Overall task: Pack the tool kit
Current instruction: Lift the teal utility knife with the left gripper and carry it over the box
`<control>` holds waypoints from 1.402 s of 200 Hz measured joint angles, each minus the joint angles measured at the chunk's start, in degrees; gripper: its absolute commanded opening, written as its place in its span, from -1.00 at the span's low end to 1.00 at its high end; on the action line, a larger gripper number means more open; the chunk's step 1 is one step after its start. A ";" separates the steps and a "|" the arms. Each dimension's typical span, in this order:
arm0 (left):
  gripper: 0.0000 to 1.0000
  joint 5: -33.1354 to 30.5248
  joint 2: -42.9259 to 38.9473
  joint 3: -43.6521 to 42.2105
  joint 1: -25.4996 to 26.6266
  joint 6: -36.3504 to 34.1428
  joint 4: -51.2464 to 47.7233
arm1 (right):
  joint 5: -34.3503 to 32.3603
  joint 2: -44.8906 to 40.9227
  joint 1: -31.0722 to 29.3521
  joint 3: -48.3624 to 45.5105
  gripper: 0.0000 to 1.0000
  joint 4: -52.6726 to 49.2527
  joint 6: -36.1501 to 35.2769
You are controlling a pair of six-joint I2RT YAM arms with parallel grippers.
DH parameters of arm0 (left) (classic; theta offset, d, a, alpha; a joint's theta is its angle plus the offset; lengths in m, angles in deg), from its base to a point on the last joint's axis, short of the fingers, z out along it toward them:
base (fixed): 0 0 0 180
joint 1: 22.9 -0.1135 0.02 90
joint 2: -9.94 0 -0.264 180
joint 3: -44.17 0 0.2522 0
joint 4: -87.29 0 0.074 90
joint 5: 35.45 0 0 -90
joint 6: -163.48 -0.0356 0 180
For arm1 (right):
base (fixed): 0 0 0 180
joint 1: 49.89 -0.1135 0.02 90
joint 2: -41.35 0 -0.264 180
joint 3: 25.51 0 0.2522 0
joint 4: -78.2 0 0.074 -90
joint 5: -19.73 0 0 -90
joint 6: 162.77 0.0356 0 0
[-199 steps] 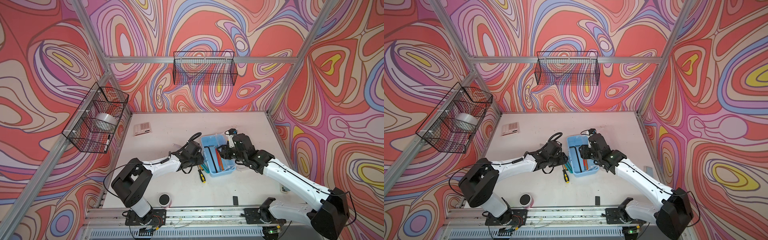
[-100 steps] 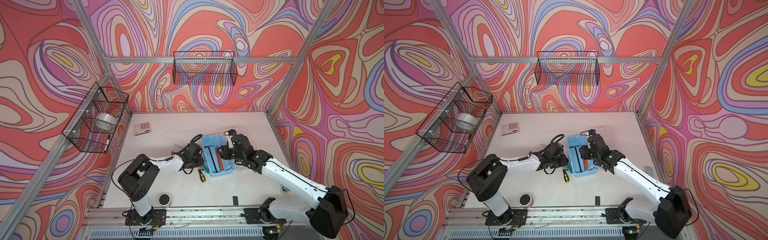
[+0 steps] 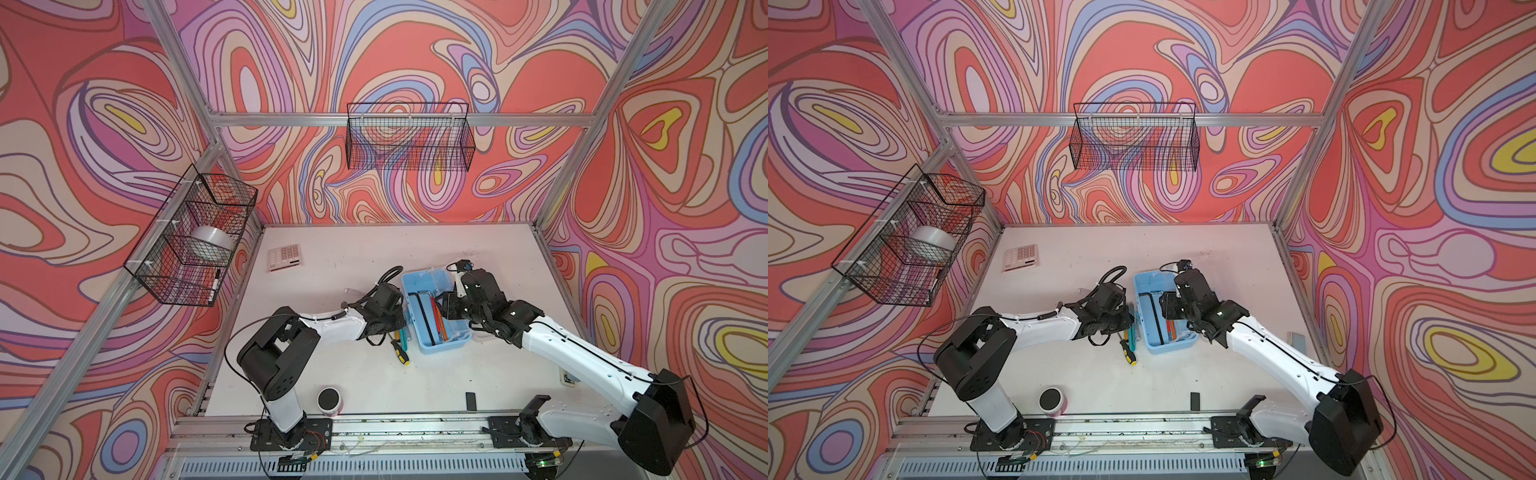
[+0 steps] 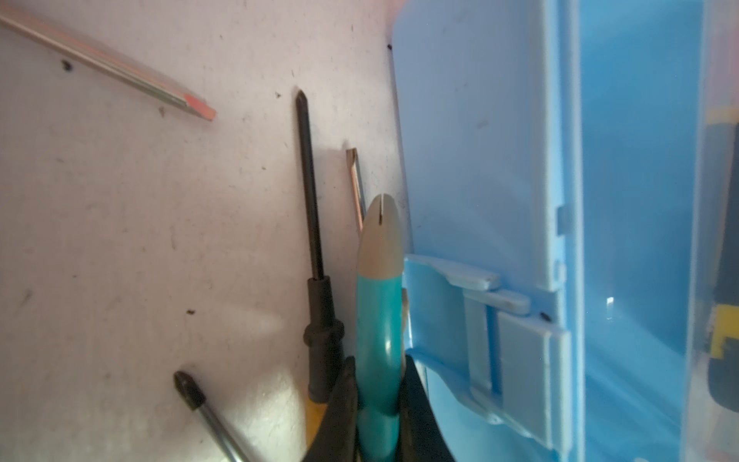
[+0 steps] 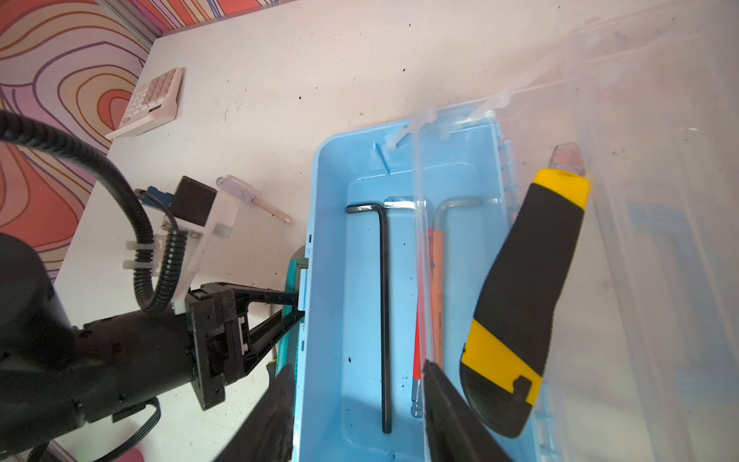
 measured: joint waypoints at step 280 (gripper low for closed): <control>-1.00 5.97 9.57 25.77 5.53 3.50 5.92 | -4.09 -8.87 6.01 0.13 -0.03 -0.52 0.96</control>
